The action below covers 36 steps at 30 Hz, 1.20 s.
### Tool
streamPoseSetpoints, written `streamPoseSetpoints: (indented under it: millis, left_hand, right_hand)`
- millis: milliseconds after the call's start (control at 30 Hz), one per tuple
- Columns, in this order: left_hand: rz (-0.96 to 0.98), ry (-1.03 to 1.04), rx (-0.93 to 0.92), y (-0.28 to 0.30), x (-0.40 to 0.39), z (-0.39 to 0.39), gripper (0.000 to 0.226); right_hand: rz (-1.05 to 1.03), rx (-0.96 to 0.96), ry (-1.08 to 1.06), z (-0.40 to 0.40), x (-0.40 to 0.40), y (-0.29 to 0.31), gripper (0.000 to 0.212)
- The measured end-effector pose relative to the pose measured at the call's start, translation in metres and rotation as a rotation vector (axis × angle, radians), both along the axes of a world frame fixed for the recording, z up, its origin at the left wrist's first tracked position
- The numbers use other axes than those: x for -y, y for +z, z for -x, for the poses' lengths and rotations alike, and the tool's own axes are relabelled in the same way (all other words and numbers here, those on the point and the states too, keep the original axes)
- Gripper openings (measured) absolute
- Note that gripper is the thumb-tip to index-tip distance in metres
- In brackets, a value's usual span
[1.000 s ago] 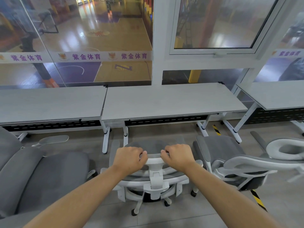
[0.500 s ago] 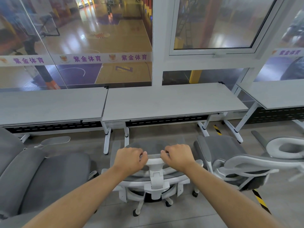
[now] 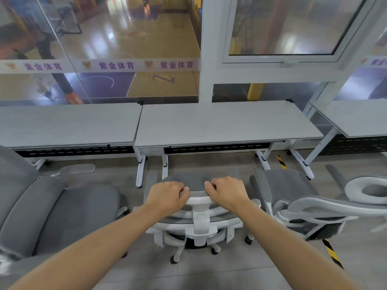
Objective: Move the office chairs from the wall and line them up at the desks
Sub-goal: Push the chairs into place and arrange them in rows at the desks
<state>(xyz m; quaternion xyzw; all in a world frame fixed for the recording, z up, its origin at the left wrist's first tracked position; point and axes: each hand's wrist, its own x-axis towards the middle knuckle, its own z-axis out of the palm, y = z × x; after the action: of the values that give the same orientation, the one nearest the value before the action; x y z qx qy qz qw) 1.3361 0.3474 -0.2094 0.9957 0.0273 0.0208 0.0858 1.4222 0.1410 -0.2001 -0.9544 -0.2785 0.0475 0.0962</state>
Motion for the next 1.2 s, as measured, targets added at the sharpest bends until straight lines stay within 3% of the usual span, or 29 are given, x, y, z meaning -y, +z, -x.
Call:
streamPoseSetpoints:
  millis: [167,400,700,833,967,1100,1200]
  left_hand:
    - [0.047,-0.012,0.019,0.014,-0.033,0.003,0.033]
    - [0.049,0.045,0.007,0.018,-0.144,0.021,0.029]
    - [-0.016,0.186,-0.061,0.019,-0.397,0.109,0.030]
    - [-0.015,0.302,-0.073,0.012,-0.509,0.150,0.033]
    - [-0.016,0.416,-0.104,0.011,-0.587,0.182,0.046]
    - [-0.048,0.559,-0.215,0.018,-0.648,0.211,0.048]
    - [-0.165,0.585,-0.187,0.028,-0.686,0.238,0.052]
  right_hand:
    - [0.009,-0.090,0.012,-0.001,-0.042,0.019,0.051]
    - [0.003,-0.075,0.059,0.018,-0.152,0.035,0.048]
    - [0.018,-0.111,0.107,0.089,-0.394,0.017,0.036]
    - [0.040,-0.121,0.189,0.121,-0.498,0.008,0.042]
    - [0.101,-0.139,0.321,0.138,-0.585,-0.003,0.044]
    - [0.136,-0.156,0.483,0.139,-0.661,-0.010,0.031]
    - [0.085,-0.185,0.571,0.147,-0.723,-0.011,0.037]
